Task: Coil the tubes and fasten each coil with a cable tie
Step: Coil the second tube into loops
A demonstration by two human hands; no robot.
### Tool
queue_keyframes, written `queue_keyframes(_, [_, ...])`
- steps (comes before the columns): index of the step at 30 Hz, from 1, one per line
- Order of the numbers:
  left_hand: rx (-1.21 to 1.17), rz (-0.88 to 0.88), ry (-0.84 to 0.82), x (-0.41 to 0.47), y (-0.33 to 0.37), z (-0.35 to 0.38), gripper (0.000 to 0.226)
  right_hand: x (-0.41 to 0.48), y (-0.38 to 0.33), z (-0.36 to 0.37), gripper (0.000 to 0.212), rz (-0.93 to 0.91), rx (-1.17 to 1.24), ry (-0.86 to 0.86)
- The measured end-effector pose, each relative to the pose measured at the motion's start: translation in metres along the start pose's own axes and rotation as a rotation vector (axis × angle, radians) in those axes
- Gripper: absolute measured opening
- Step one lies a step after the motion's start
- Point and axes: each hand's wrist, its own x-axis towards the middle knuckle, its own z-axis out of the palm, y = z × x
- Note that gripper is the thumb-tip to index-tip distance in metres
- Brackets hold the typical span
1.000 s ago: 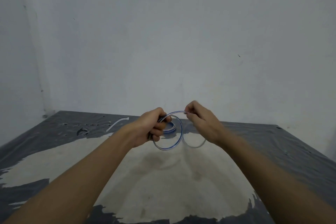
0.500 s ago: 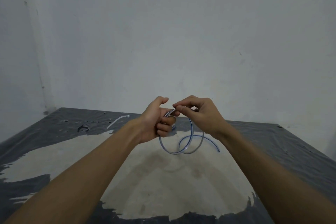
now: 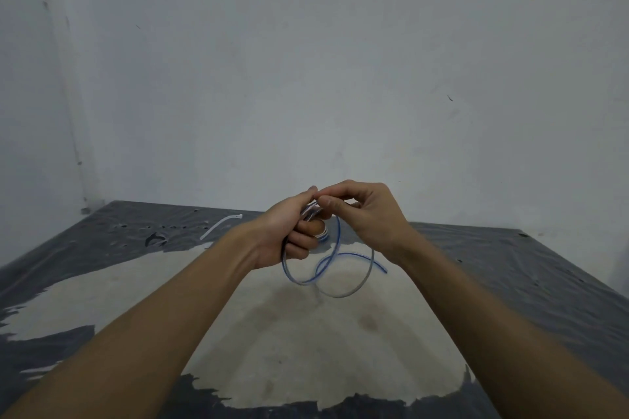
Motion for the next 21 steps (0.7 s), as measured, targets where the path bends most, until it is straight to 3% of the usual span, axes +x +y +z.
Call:
queue_keyframes(10, [0.125,0.075,-0.008,-0.008,0.001,-0.013,0.039,-0.003,0.005,-0.003,0.01,0.167,0.152,0.061])
queue_keyframes(21, [0.028,0.117,-0.026,-0.005,0.005,-0.01,0.036,0.0,0.006,-0.009,0.011,0.208,0.266,0.234])
